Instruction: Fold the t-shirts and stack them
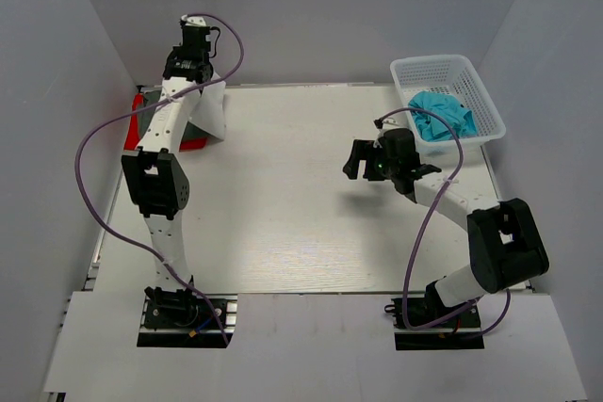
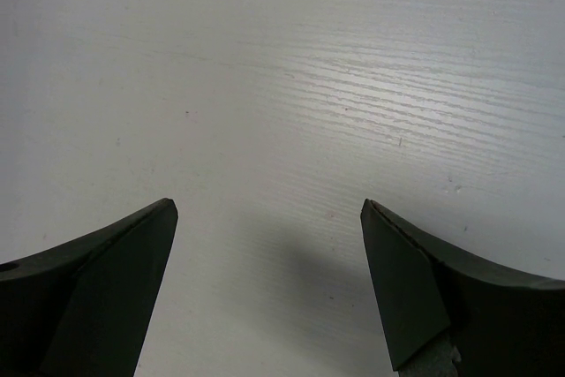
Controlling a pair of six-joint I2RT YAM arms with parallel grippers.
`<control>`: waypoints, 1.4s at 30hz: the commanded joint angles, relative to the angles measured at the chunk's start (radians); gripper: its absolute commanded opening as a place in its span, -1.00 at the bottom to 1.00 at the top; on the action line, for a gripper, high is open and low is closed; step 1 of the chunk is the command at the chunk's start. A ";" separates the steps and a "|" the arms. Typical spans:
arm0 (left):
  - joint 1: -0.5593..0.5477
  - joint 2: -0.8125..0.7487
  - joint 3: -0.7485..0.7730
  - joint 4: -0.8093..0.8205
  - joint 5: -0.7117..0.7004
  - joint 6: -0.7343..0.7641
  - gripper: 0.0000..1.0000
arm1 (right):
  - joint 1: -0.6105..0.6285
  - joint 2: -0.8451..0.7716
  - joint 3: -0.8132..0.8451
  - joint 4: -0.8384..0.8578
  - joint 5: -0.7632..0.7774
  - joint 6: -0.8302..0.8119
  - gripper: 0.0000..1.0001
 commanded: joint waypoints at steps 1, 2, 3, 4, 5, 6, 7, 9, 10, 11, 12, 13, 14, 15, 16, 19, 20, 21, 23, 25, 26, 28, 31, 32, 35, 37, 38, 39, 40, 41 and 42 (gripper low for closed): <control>0.032 -0.061 0.051 -0.014 -0.006 -0.040 -1.00 | -0.001 0.002 0.048 0.037 -0.013 -0.012 0.81; 0.045 -0.061 0.060 -0.014 0.003 -0.040 -1.00 | 0.000 0.006 0.054 0.037 -0.014 -0.013 0.81; 0.046 -0.061 0.060 -0.014 0.004 -0.053 -1.00 | -0.003 0.011 0.060 0.036 -0.016 -0.010 0.81; 0.058 -0.061 0.051 -0.014 0.004 -0.053 -1.00 | 0.002 0.021 0.063 0.033 -0.021 -0.009 0.81; 0.071 -0.061 0.031 -0.014 0.013 -0.064 -1.00 | 0.000 0.024 0.074 0.031 -0.027 -0.006 0.81; 0.072 -0.061 0.017 -0.002 0.013 -0.064 -1.00 | 0.002 0.032 0.078 0.031 -0.033 -0.003 0.81; 0.088 -0.061 -0.015 -0.002 0.001 -0.064 -1.00 | 0.000 0.041 0.085 0.031 -0.042 -0.001 0.81; 0.114 -0.061 -0.038 0.019 0.000 -0.073 -1.00 | 0.002 0.060 0.097 0.028 -0.054 0.000 0.81; 0.134 -0.052 -0.049 0.019 0.000 -0.073 -1.00 | 0.000 0.066 0.105 0.028 -0.062 0.002 0.81; 0.145 -0.052 -0.049 0.019 0.000 -0.086 -1.00 | 0.003 0.069 0.112 0.022 -0.067 0.003 0.81; 0.167 -0.041 -0.063 0.028 0.014 -0.086 -1.00 | 0.002 0.083 0.123 0.022 -0.068 0.003 0.81; 0.176 -0.041 -0.073 0.039 0.014 -0.096 -1.00 | 0.000 0.089 0.126 0.018 -0.071 0.002 0.81; 0.187 -0.030 -0.086 0.054 0.029 -0.096 -1.00 | 0.003 0.092 0.131 0.013 -0.073 0.003 0.81; 0.196 -0.030 -0.096 0.065 0.030 -0.096 -1.00 | 0.008 0.106 0.143 0.010 -0.074 0.000 0.81; 0.211 -0.016 -0.097 0.080 0.030 -0.096 -1.00 | 0.003 0.109 0.148 0.010 -0.076 0.002 0.81; 0.227 0.002 -0.139 0.151 0.043 -0.084 -1.00 | 0.003 0.124 0.163 0.007 -0.085 0.003 0.81; 0.242 0.002 -0.140 0.151 0.043 -0.084 -1.00 | 0.003 0.126 0.171 0.005 -0.088 0.002 0.81; 0.257 0.017 -0.140 0.160 0.053 -0.084 -1.00 | 0.006 0.133 0.175 0.002 -0.087 0.002 0.81; 0.269 0.043 -0.130 0.160 0.053 -0.084 -1.00 | 0.003 0.143 0.189 -0.002 -0.085 0.007 0.81; 0.283 0.056 -0.130 0.185 0.062 -0.084 -1.00 | 0.005 0.153 0.204 -0.007 -0.088 0.010 0.81; 0.295 0.056 -0.139 0.194 0.075 -0.084 -1.00 | 0.006 0.155 0.207 -0.009 -0.093 0.007 0.81; 0.308 0.079 -0.149 0.203 0.086 -0.084 -1.00 | 0.008 0.158 0.210 -0.012 -0.096 0.010 0.81; 0.334 0.109 -0.149 0.213 0.103 -0.073 -1.00 | 0.009 0.163 0.214 -0.016 -0.099 0.010 0.81; 0.346 0.110 -0.138 0.213 0.115 -0.073 -1.00 | 0.008 0.164 0.215 -0.016 -0.100 0.016 0.81; 0.366 0.129 -0.138 0.213 0.158 -0.055 -1.00 | 0.008 0.161 0.213 -0.018 -0.102 0.011 0.81; 0.375 0.129 -0.127 0.197 0.145 -0.084 -1.00 | 0.009 0.158 0.212 -0.018 -0.099 0.011 0.81; 0.375 0.143 -0.114 0.164 0.145 -0.095 -0.85 | 0.011 0.156 0.212 -0.016 -0.097 0.011 0.81; 0.375 0.143 -0.095 0.138 0.136 -0.107 0.03 | 0.011 0.155 0.212 -0.016 -0.094 0.013 0.81; 0.387 0.160 -0.046 0.109 0.151 -0.119 0.76 | 0.011 0.153 0.214 -0.016 -0.094 0.008 0.81; 0.388 0.171 -0.013 0.072 0.142 -0.162 0.99 | 0.011 0.146 0.217 -0.019 -0.094 0.004 0.81; 0.397 0.191 0.020 -0.001 0.128 -0.184 0.99 | 0.013 0.143 0.215 -0.022 -0.090 0.002 0.81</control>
